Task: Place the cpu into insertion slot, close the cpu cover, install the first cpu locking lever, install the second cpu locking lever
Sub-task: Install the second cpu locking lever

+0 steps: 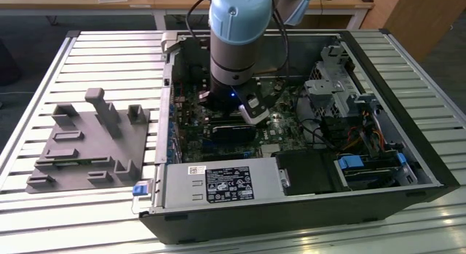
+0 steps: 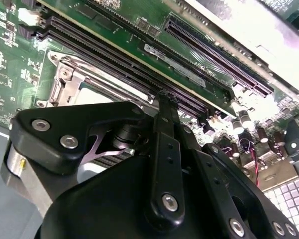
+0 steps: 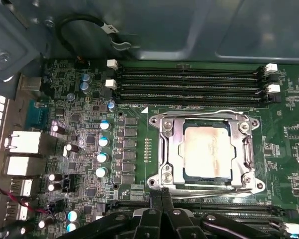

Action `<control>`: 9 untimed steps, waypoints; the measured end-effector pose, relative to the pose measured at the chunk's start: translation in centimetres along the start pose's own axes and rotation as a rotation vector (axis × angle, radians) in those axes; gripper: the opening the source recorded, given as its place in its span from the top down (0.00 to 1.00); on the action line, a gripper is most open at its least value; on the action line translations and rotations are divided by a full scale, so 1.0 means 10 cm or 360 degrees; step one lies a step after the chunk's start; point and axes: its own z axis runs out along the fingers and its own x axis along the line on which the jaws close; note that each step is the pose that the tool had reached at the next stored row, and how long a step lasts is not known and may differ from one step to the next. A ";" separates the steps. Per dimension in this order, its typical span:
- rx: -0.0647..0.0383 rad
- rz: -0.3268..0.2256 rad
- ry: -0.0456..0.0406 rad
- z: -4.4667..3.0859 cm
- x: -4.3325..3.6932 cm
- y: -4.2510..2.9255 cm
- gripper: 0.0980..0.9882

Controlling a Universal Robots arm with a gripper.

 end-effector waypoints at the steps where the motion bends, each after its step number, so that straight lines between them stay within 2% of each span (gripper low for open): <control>1: -0.0004 0.0000 0.0000 0.004 0.005 -0.001 0.99; 3: -0.0016 -0.0001 0.0000 0.017 0.009 -0.004 0.99; 9: -0.0071 -0.0001 0.0000 0.048 0.012 -0.012 0.99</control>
